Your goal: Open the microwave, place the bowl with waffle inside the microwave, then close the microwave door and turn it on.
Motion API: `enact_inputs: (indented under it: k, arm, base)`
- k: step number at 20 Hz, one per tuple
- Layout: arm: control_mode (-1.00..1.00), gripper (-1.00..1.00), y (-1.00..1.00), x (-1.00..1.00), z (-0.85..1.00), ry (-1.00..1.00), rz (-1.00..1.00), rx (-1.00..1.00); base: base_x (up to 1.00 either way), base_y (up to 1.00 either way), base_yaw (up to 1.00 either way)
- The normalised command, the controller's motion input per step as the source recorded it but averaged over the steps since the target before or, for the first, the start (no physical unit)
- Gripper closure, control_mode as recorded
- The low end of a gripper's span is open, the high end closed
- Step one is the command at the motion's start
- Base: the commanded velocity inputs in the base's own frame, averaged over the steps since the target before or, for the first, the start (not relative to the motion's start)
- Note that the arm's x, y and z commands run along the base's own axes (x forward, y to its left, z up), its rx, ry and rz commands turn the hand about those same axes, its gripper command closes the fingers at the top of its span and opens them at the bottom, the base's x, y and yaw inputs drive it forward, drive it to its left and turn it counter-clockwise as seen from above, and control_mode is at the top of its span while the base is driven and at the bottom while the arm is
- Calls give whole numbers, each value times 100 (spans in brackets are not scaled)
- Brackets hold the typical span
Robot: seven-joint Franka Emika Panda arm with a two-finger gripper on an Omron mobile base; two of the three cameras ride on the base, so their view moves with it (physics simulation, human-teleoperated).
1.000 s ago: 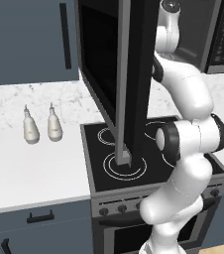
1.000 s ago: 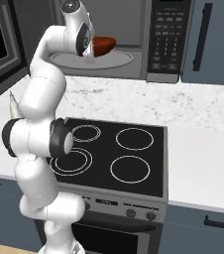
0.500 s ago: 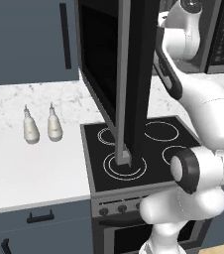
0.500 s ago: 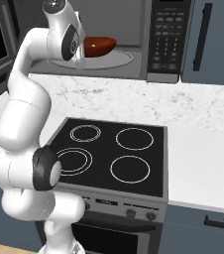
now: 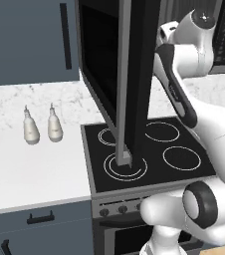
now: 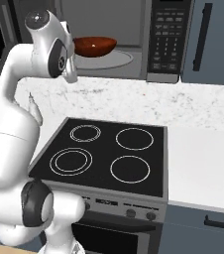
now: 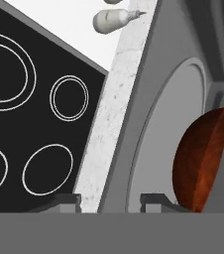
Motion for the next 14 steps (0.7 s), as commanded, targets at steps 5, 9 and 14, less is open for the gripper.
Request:
enact_inputs:
  k: [5,9,14]
  arm:
    - [-100,100,24,-59,0,-3,7,-2]
    - [-100,100,21,-100,0,-10,5,0]
    - [-100,100,12,-100,0,-14,0,0]
  base:
    - [0,0,0]
    - [0,0,0]
    - [0,0,0]
